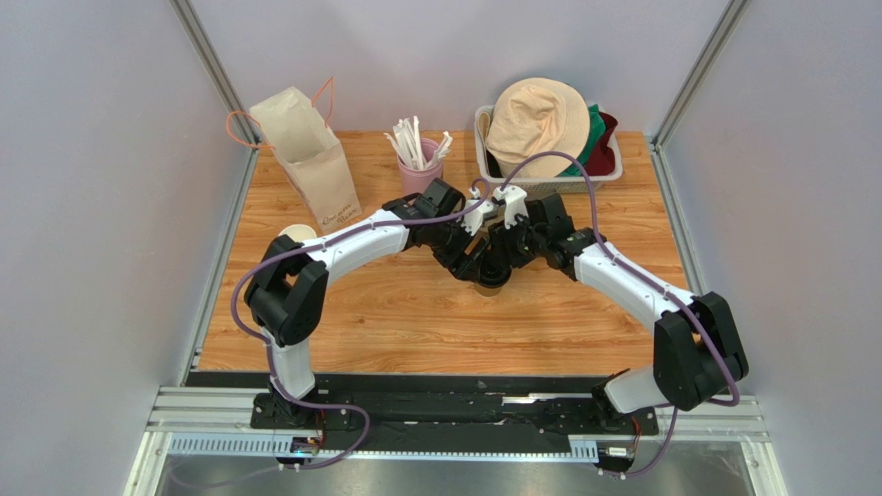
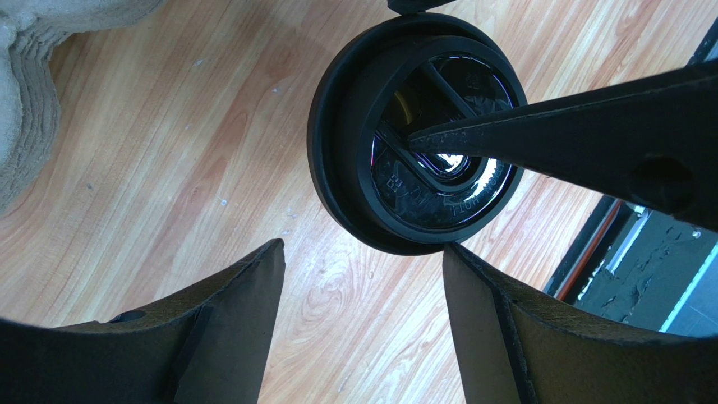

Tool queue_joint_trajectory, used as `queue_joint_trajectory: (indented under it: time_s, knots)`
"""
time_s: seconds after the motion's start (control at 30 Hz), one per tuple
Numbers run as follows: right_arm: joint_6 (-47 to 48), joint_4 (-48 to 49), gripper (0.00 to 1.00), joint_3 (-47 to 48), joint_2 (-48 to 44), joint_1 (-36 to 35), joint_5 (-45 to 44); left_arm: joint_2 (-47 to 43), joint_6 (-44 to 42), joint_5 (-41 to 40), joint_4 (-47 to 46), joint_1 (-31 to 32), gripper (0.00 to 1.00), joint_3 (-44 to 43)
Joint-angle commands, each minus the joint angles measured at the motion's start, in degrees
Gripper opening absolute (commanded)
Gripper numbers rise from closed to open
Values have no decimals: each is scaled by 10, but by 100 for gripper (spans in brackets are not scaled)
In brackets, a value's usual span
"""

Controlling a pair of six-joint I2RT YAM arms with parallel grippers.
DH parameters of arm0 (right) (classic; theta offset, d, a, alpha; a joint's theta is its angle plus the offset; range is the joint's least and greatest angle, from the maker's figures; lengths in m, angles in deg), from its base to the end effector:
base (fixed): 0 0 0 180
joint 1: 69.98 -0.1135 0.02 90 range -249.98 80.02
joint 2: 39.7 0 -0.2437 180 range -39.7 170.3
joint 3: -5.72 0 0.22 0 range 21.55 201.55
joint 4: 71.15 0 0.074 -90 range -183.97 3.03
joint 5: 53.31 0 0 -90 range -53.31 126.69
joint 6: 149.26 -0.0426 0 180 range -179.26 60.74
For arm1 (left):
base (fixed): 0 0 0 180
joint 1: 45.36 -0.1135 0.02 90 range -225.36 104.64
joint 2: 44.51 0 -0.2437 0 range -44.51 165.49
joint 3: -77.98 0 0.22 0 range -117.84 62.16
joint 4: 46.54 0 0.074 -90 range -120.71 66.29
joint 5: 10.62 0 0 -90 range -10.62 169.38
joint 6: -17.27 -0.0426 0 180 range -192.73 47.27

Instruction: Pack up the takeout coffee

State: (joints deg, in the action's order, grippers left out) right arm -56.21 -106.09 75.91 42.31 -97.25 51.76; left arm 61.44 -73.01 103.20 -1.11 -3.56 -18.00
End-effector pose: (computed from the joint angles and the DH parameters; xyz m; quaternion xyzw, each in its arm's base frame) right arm 0.2441 0.1383 0.2259 -0.2877 0.8769 0.1958 0.3316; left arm 0.2627 -0.2580 0.2167 0.3927 0.8499 -0.2874 0.2022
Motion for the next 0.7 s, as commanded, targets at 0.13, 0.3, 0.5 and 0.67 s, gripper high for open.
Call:
queue_joint_trajectory:
  time_s: [0.13, 0.3, 0.5, 0.67]
  knots:
    - [19, -57, 47, 9, -27, -2, -5, -28, -34, -7, 24, -13, 79, -53]
    - [28, -73, 47, 38, -39, -1, -2, -41, -42, 11, 43, -18, 81, -83]
    - [61, -101, 47, 86, -34, 5, 0, -58, -66, 22, 91, -22, 82, -126]
    - [150, -170, 45, 164, 2, 22, 21, -96, -83, 10, 142, -57, 88, -163]
